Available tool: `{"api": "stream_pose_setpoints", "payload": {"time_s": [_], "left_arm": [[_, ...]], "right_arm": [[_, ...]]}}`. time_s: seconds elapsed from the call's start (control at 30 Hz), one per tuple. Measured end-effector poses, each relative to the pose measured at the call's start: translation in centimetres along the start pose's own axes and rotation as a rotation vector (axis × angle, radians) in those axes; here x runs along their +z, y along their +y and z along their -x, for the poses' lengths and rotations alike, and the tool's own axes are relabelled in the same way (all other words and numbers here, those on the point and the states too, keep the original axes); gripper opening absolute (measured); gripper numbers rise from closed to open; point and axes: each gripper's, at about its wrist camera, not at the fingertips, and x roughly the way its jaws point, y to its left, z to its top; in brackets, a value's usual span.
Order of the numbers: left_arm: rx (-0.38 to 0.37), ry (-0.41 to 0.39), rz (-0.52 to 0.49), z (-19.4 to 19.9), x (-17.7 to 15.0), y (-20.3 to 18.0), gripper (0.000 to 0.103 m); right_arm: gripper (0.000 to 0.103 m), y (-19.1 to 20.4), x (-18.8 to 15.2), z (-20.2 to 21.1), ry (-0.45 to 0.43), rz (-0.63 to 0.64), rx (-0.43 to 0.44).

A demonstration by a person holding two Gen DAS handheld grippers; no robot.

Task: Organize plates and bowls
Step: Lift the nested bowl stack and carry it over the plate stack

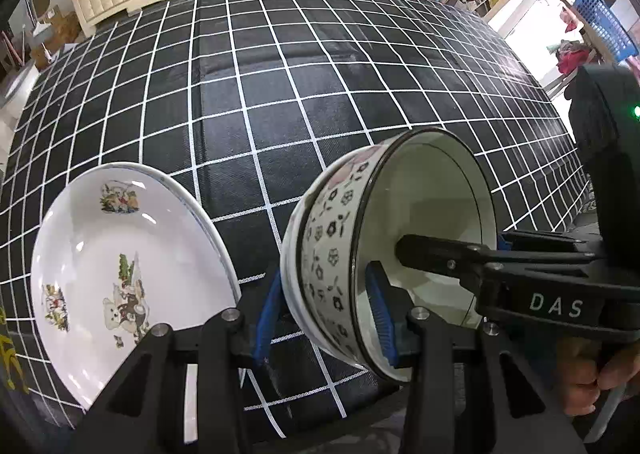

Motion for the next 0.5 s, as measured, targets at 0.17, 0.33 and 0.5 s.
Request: {"api": "stream_pose_setpoints", "payload": {"time_s": [0.17, 0.33, 0.5], "left_arm": [[0.009, 0.001, 0.015, 0.5, -0.3, -0.2, 0.039], [0.017, -0.021, 0.023, 1.6, -0.5, -0.4, 0.039], [0.028, -0.053, 0.043, 3.2, -0.3, -0.2, 0.039]], "right_arm": [[0.043, 0.7, -0.3, 0.3, -0.012, 0.007, -0.009], [0.041, 1.4, -0.4, 0.9, -0.025, 0.004, 0.005], [0.041, 2.9, -0.2, 1.5, -0.035, 0.014, 0.006]]}}
